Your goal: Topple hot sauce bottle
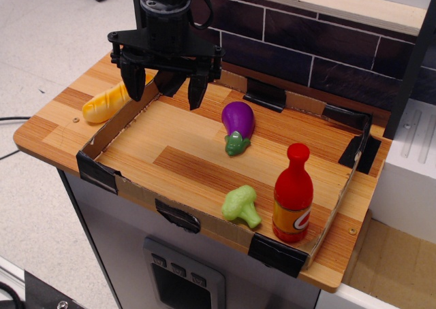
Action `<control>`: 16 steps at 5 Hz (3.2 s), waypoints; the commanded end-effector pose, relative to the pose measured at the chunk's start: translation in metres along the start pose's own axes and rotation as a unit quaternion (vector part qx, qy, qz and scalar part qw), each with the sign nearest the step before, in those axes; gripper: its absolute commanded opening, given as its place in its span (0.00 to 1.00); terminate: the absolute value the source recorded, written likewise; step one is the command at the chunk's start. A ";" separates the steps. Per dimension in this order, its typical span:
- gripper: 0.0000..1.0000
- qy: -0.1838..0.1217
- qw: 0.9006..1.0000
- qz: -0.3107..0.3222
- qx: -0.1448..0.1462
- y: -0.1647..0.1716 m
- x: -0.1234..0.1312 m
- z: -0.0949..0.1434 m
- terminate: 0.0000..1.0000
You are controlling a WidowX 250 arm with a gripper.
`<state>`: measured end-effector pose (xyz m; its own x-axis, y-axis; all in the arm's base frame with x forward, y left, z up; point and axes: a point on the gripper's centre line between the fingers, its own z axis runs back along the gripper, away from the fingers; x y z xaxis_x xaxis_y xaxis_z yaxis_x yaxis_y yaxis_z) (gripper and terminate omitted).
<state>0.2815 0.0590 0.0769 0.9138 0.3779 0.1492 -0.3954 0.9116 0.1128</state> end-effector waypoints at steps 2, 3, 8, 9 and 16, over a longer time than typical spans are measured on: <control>1.00 -0.009 0.997 0.060 -0.040 -0.029 -0.008 0.007 0.00; 1.00 -0.014 0.992 0.103 -0.070 -0.061 -0.020 0.022 0.00; 1.00 -0.005 0.995 0.031 -0.094 -0.118 -0.075 0.055 0.00; 1.00 -0.007 0.995 0.020 -0.094 -0.121 -0.083 0.055 0.00; 0.00 0.208 0.974 0.001 -0.087 -0.124 -0.067 0.050 0.00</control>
<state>0.2609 -0.0852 0.0898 0.8732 0.3854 -0.2983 -0.4131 0.9101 -0.0333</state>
